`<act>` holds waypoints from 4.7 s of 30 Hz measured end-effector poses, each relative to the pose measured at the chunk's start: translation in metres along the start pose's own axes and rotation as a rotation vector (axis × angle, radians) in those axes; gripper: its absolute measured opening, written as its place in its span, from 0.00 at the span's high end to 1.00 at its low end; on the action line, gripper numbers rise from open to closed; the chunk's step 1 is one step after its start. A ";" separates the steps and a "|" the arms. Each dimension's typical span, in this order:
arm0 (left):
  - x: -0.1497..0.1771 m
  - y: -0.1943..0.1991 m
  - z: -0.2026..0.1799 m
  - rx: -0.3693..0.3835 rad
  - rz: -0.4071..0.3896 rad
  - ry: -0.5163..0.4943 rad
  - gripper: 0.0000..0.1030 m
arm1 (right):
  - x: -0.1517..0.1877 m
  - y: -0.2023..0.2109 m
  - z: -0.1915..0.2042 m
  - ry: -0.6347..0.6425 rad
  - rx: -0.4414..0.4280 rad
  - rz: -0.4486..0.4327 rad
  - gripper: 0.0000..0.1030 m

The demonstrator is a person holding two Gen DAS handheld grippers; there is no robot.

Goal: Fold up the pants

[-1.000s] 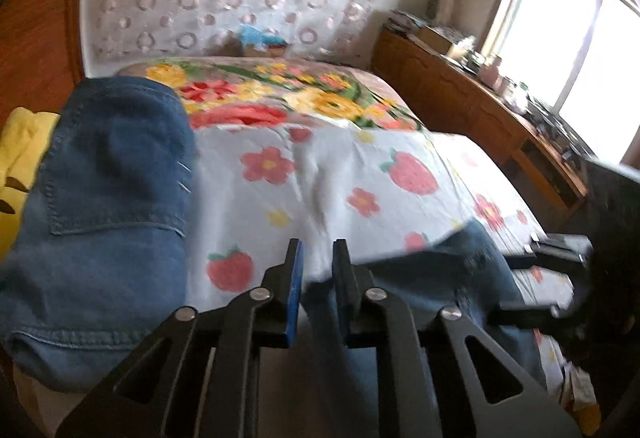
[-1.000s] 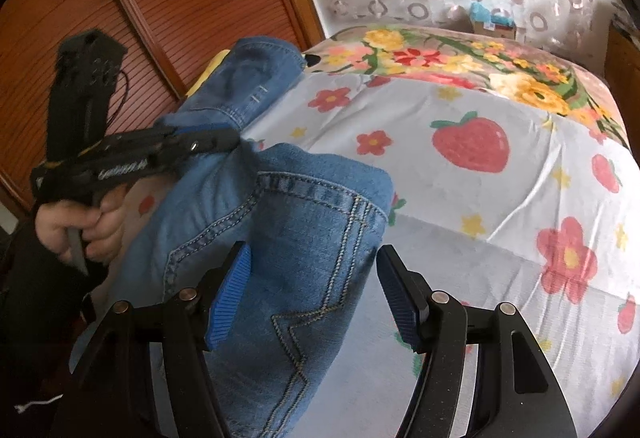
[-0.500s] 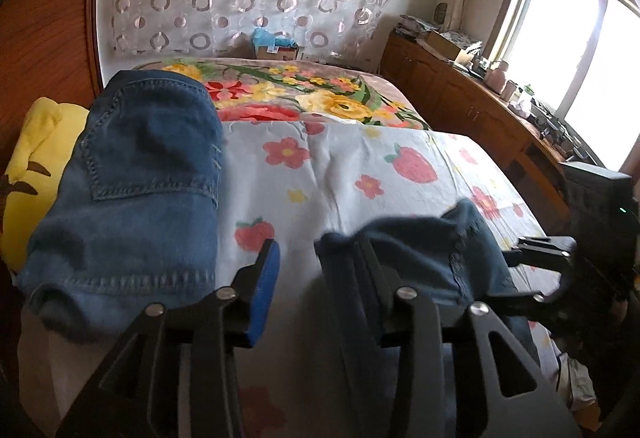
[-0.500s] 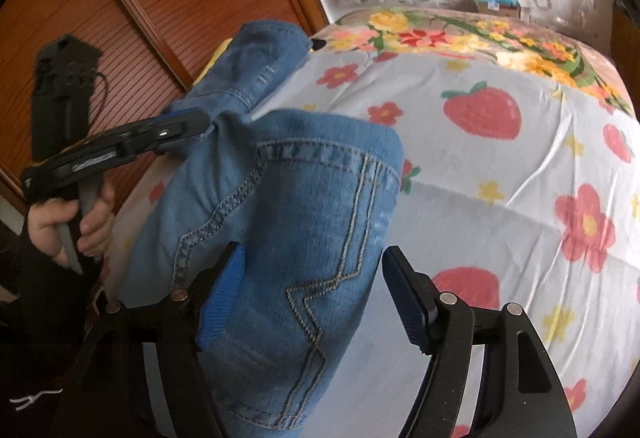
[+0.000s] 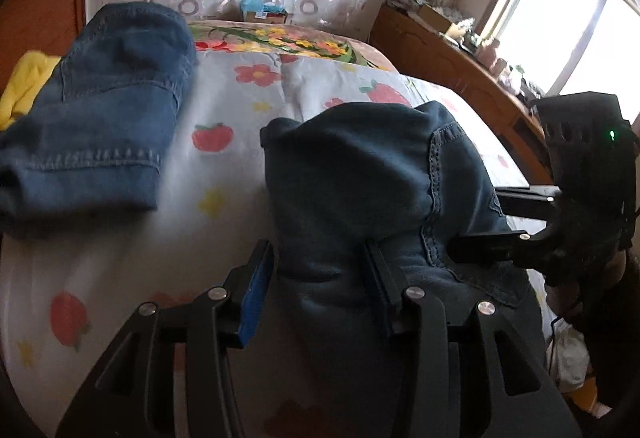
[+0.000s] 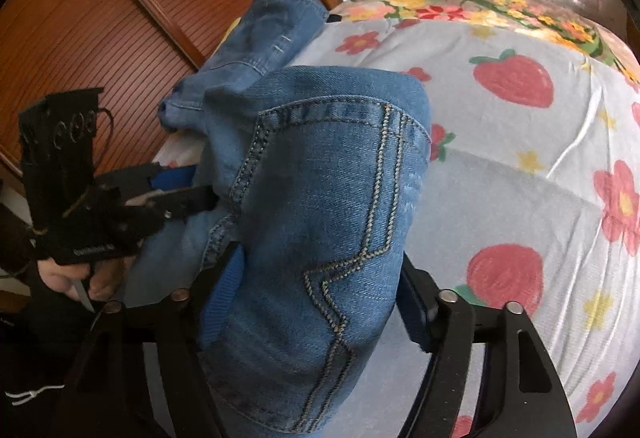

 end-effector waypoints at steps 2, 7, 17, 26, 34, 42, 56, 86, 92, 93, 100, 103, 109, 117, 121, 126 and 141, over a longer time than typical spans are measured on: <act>0.002 0.002 -0.001 0.027 -0.003 0.021 0.61 | -0.001 0.005 0.004 0.010 -0.008 -0.016 0.62; 0.001 0.026 -0.013 0.049 -0.058 0.034 0.62 | -0.013 0.037 0.035 0.035 -0.051 -0.086 0.76; -0.029 0.129 -0.025 0.055 -0.311 0.009 0.62 | -0.058 0.106 0.127 0.191 -0.022 -0.221 0.77; -0.086 0.206 0.026 -0.043 -0.515 0.023 0.62 | -0.148 0.107 0.183 0.295 -0.043 -0.313 0.77; -0.142 0.240 0.111 -0.181 -0.621 0.079 0.62 | -0.249 0.052 0.211 0.279 -0.251 -0.345 0.77; -0.183 0.184 0.160 -0.236 -0.542 0.083 0.60 | -0.299 -0.054 0.120 -0.039 -0.389 -0.334 0.77; -0.116 0.036 0.138 -0.204 -0.212 0.052 0.60 | -0.292 -0.087 0.040 0.151 0.160 -0.224 0.42; -0.089 0.090 0.095 -0.274 -0.279 0.002 0.60 | -0.231 -0.007 0.053 0.203 0.273 -0.304 0.66; -0.080 0.110 0.057 -0.266 -0.308 -0.033 0.60 | -0.178 0.047 0.065 0.189 0.304 -0.356 0.64; -0.077 0.113 0.050 -0.266 -0.311 -0.041 0.60 | -0.169 0.056 0.066 0.183 0.311 -0.367 0.64; -0.061 0.126 0.009 -0.269 -0.331 -0.090 0.60 | -0.114 0.099 0.075 0.158 0.358 -0.412 0.60; -0.053 0.131 -0.009 -0.267 -0.344 -0.112 0.59 | -0.094 0.114 0.076 0.147 0.379 -0.434 0.56; -0.042 0.140 -0.040 -0.250 -0.365 -0.146 0.53 | -0.055 0.140 0.075 0.108 0.404 -0.466 0.48; -0.029 0.153 -0.069 -0.219 -0.397 -0.164 0.47 | -0.018 0.173 0.073 0.069 0.466 -0.519 0.37; -0.023 0.165 -0.086 -0.247 -0.434 -0.174 0.46 | 0.000 0.197 0.076 0.054 0.503 -0.569 0.26; -0.015 0.176 -0.100 -0.282 -0.454 -0.181 0.46 | 0.020 0.221 0.080 0.030 0.536 -0.605 0.24; 0.005 0.188 -0.118 -0.277 -0.459 -0.173 0.46 | 0.056 0.253 0.089 0.016 0.599 -0.659 0.24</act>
Point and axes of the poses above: each gripper's, at about its wrist camera, not at the fingertips, and y roughly against the way its jaws point, z to its left, x to its underside, the point moved 6 cm from there along -y, roughly the way its jaws point, and after that the axes turned 3 degrees about y, right-handed, at the moved point
